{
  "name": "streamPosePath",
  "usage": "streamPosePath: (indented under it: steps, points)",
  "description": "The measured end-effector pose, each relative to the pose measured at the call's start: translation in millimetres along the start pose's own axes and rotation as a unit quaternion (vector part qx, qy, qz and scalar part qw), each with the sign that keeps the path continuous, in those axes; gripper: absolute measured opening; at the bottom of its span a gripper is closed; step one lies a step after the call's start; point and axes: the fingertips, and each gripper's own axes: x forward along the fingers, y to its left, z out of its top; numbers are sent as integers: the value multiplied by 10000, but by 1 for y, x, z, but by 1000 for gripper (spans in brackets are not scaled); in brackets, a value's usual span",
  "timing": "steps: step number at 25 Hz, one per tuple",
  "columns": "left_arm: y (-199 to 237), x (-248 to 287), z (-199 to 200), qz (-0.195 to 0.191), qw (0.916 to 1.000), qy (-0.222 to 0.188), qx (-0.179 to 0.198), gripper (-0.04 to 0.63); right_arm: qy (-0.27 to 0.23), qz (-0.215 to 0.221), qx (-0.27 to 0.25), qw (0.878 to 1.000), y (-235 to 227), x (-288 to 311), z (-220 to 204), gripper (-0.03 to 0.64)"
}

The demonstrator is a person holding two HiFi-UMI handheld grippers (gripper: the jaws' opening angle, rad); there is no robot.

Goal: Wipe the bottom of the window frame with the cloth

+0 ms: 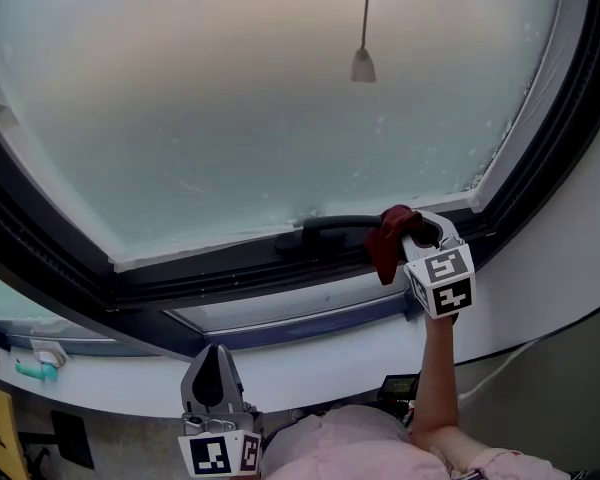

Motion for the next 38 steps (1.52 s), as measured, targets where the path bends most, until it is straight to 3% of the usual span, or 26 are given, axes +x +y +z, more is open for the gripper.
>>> streamPosePath:
  steps: [38]
  points:
    - [-21,10,1,-9,10000,-15,59,-6,78,-420,300,9986,-68,-10,-29,63]
